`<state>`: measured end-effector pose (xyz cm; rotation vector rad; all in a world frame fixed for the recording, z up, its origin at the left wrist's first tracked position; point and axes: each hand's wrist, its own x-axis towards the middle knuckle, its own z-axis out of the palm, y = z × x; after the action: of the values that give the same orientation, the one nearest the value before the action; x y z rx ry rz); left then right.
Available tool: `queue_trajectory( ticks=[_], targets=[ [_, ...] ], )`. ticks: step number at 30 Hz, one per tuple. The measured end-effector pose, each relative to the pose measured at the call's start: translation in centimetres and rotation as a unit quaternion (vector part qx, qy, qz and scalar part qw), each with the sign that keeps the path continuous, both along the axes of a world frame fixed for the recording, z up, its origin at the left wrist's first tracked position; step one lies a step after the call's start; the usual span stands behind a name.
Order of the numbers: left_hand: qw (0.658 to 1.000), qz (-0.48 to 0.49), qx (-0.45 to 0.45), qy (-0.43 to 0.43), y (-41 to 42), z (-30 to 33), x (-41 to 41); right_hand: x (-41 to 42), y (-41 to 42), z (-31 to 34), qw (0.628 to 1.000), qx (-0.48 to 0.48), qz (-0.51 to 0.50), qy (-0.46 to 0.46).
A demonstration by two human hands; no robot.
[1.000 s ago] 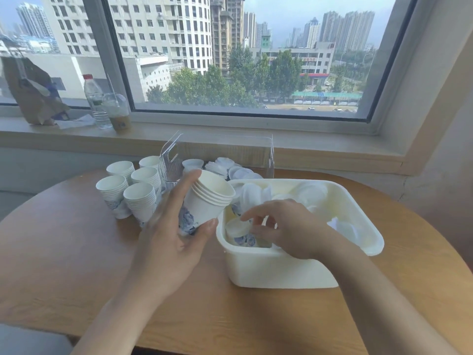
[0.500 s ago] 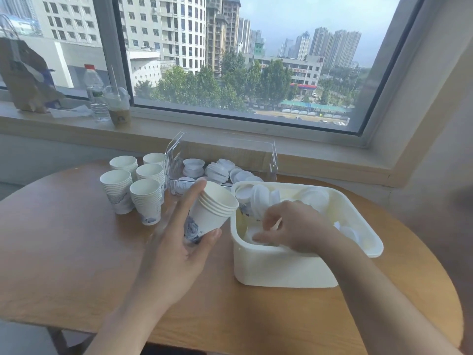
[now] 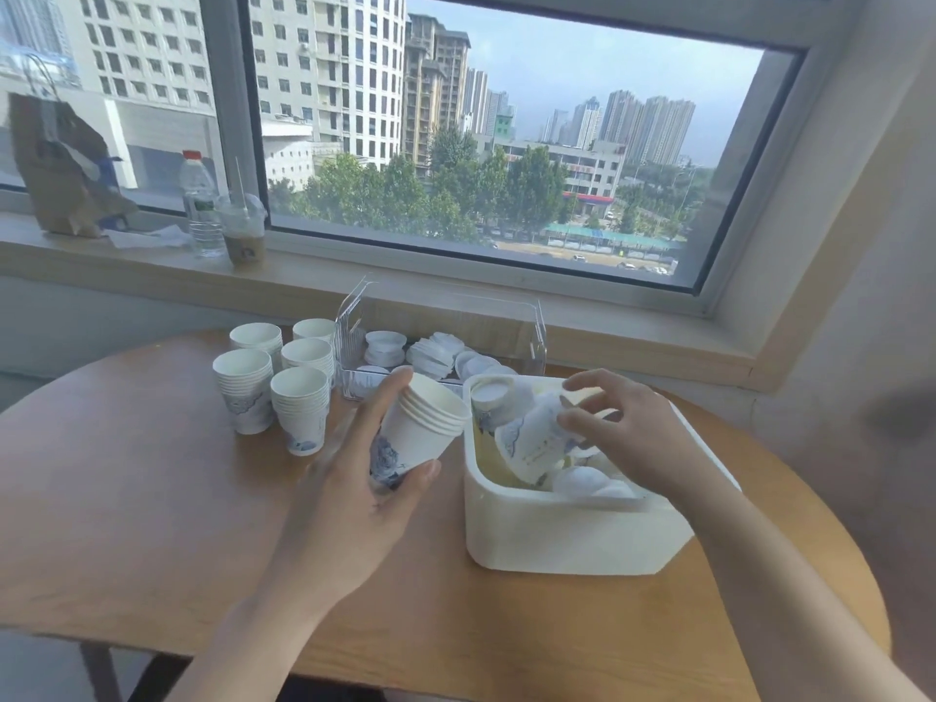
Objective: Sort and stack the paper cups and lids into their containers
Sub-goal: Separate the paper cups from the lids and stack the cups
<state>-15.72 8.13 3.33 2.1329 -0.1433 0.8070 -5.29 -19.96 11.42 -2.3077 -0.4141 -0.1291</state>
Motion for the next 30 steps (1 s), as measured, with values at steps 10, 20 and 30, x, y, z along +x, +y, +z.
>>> queue_trajectory(
  ticks=[10,20,30],
  targets=[
    [0.999,-0.026,0.035,-0.027,-0.4,1.0,3.2,-0.8,0.4,0.4,0.967,0.253,0.03,-0.003],
    [0.995,-0.077,0.018,-0.063,0.4,-0.8,4.6,-1.7,5.7,-1.1,0.947,0.299,0.111,0.036],
    [0.994,-0.083,-0.008,-0.067,1.1,-2.7,4.7,-1.9,9.8,-1.9,0.969,0.222,0.103,0.006]
  ],
)
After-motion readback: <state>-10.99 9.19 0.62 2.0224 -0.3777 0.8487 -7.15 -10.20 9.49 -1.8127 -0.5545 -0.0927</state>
